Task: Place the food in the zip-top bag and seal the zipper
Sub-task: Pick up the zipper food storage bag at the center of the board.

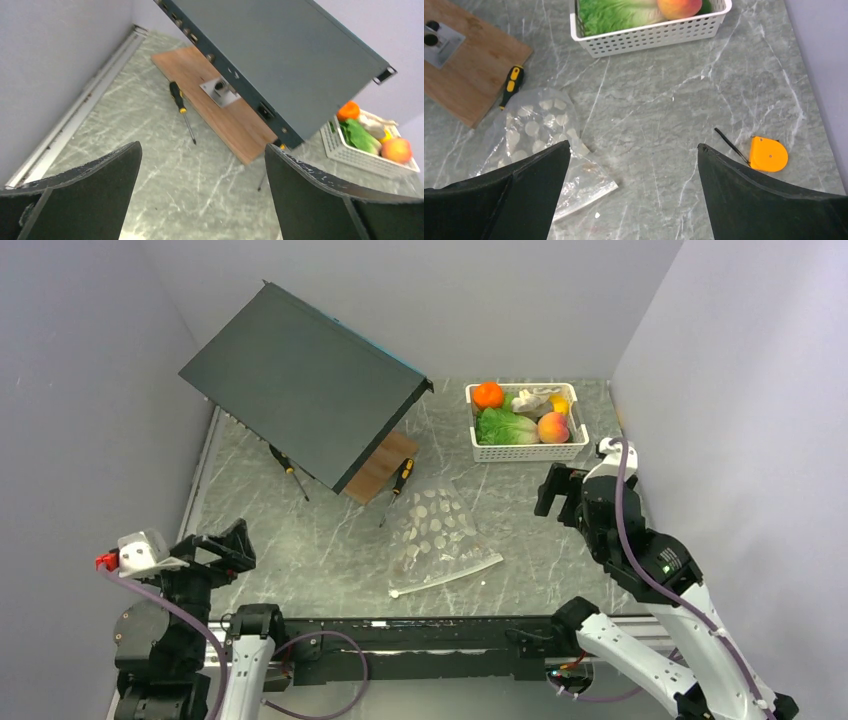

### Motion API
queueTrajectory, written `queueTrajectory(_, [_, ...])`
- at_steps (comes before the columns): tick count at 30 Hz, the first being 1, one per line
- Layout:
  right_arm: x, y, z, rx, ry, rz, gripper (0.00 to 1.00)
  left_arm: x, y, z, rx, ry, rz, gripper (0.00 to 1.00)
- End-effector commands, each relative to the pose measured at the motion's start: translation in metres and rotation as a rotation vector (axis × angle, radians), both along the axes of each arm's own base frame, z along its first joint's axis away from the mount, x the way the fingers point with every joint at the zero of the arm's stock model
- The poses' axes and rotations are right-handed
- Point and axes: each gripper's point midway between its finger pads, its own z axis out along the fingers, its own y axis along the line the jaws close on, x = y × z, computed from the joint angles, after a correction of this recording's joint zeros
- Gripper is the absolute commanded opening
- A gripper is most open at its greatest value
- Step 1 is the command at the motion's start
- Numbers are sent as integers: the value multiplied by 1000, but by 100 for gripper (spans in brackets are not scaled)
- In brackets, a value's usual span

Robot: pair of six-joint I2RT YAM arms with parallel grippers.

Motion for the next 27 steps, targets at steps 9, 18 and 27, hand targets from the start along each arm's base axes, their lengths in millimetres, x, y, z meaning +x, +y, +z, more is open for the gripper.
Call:
queueTrajectory(9, [-8, 86, -30, 221, 65, 384, 100, -14, -73, -59, -237, 138, -357, 99])
queueTrajectory(18, [-45, 163, -100, 458, 358, 717, 100, -10, -129, -112, -383, 291, -680, 99])
queueTrajectory(27, [-75, 174, -168, 473, 599, 680, 100, 16, -162, -159, -602, 333, -902, 92])
